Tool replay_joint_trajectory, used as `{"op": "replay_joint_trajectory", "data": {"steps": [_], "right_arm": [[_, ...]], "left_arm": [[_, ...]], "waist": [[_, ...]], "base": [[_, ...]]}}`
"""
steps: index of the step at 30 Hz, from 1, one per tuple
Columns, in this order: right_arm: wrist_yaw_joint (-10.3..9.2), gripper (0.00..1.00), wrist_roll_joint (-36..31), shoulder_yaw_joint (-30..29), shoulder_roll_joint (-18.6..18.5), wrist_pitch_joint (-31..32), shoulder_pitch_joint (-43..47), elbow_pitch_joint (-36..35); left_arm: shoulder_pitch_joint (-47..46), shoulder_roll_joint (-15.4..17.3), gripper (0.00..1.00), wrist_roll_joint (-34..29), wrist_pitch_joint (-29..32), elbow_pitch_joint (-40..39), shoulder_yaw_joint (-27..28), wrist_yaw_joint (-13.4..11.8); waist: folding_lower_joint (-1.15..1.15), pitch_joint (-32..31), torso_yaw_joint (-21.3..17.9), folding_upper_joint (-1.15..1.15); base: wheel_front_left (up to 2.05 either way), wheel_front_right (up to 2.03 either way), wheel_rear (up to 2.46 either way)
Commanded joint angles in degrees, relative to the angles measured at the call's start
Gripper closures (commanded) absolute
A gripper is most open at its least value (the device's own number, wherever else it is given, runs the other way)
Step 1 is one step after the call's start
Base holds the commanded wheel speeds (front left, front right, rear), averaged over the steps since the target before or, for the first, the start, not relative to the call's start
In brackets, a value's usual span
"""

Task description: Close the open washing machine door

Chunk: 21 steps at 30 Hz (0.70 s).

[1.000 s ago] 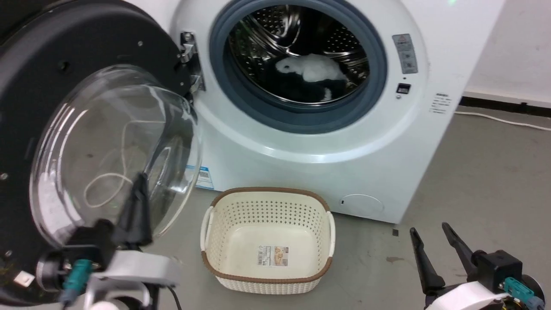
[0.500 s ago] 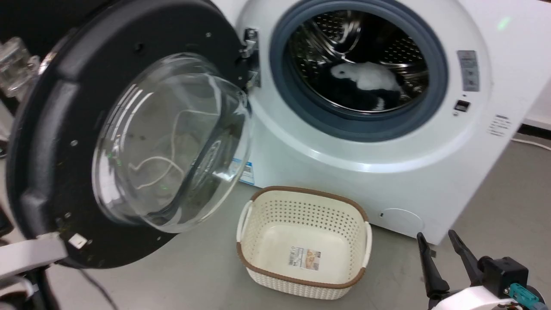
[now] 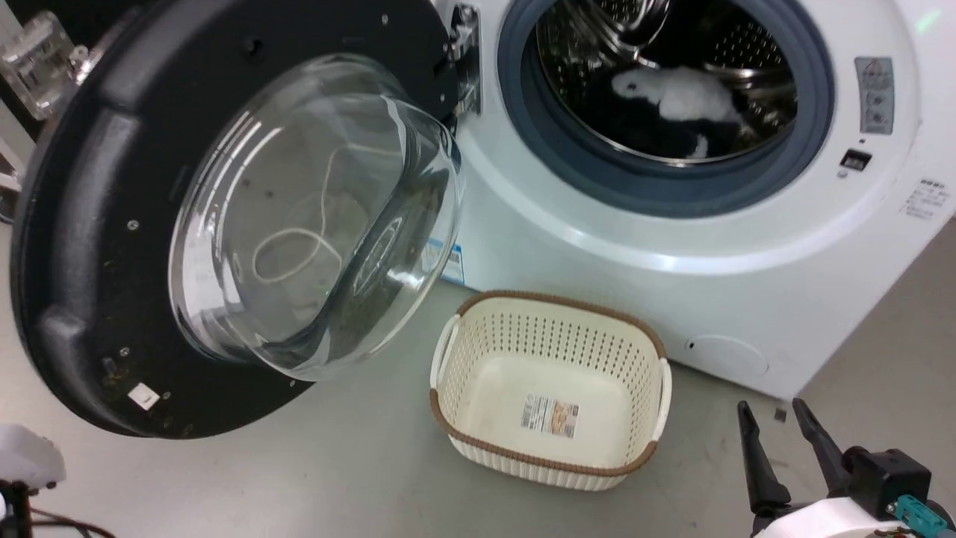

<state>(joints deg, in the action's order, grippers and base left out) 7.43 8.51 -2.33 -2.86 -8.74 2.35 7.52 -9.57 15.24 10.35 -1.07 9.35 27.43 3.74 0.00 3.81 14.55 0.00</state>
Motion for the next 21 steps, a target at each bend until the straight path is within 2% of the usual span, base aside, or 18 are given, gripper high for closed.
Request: {"op": "replay_joint_trajectory", "data": {"steps": [1, 2, 4, 5, 6, 7, 8, 10, 11, 14, 21], "right_arm": [[0.04, 0.00, -0.1, -0.2, 0.0, -0.4, -0.3, 0.3], [0.04, 0.00, -0.2, -0.4, 0.0, -0.4, -0.6, 0.2], [0.04, 0.00, -0.3, -0.5, 0.0, -0.4, -0.7, 0.1], [0.04, 0.00, -0.2, -0.8, 0.0, -0.6, -0.9, 0.1], [0.04, 0.00, -0.2, -0.8, 0.0, -0.6, -0.9, 0.1], [0.04, 0.00, 0.1, -1.4, 0.0, -0.9, -1.1, 0.1], [0.04, 0.00, 0.1, -1.4, 0.0, -0.9, -1.1, 0.1], [0.04, 0.00, 0.6, -1.8, 0.0, -1.3, -1.2, 0.6], [0.04, 0.00, 0.6, -1.8, 0.0, -1.3, -1.2, 0.6], [0.04, 0.00, 1.2, -2.2, 0.0, -1.8, -1.3, 1.3], [0.05, 0.00, 2.8, -3.2, 0.0, -2.9, -1.0, 3.2]], "left_arm": [[-0.9, 0.6, 1.00, 0.3, 0.0, 0.3, 0.4, 0.3], [-1.5, 2.2, 1.00, 0.8, 0.9, 2.0, -0.9, 0.7], [-1.7, 3.0, 1.00, 1.1, 1.3, 2.7, -1.8, 0.9], [-1.6, 4.8, 1.00, 1.4, 2.1, 3.6, -4.2, 1.1], [-1.6, 4.8, 1.00, 1.4, 2.1, 3.6, -4.2, 1.1], [-1.2, 6.5, 1.00, 2.8, 2.5, 3.6, -7.7, 1.3], [-1.2, 6.5, 1.00, 2.8, 2.5, 3.6, -7.7, 1.3], [-0.3, 9.1, 1.00, 7.3, 3.5, 3.1, -14.1, 1.5], [-0.3, 9.1, 1.00, 7.3, 3.5, 3.1, -14.1, 1.5], [0.7, 11.9, 1.00, 12.1, 4.9, 1.9, -19.8, 1.7], [2.2, 19.7, 1.00, 24.5, 9.6, -4.9, -35.8, 2.1]], "waist": [[0.00, 0.6, 0.0, 0.00], [0.00, 1.3, 0.1, 0.00], [0.00, 1.6, 0.2, 0.00], [0.00, 1.9, 0.5, 0.00], [0.00, 1.9, 0.5, 0.00], [0.00, 2.0, 0.9, 0.00], [0.00, 2.0, 0.9, 0.00], [0.00, 1.7, 1.8, 0.00], [0.00, 1.7, 1.8, 0.00], [0.00, 1.1, 3.0, 0.00], [0.00, -0.7, 6.0, 0.00]], "base": [[0.00, 0.00, 0.00], [0.00, 0.00, 0.00], [0.00, 0.00, 0.00], [0.00, 0.00, 0.00], [0.00, 0.00, 0.00], [0.00, 0.00, 0.00], [0.00, 0.00, 0.00], [0.00, 0.00, 0.00], [0.00, 0.00, 0.00], [0.00, 0.00, 0.00], [0.00, 0.00, 0.00]]}}
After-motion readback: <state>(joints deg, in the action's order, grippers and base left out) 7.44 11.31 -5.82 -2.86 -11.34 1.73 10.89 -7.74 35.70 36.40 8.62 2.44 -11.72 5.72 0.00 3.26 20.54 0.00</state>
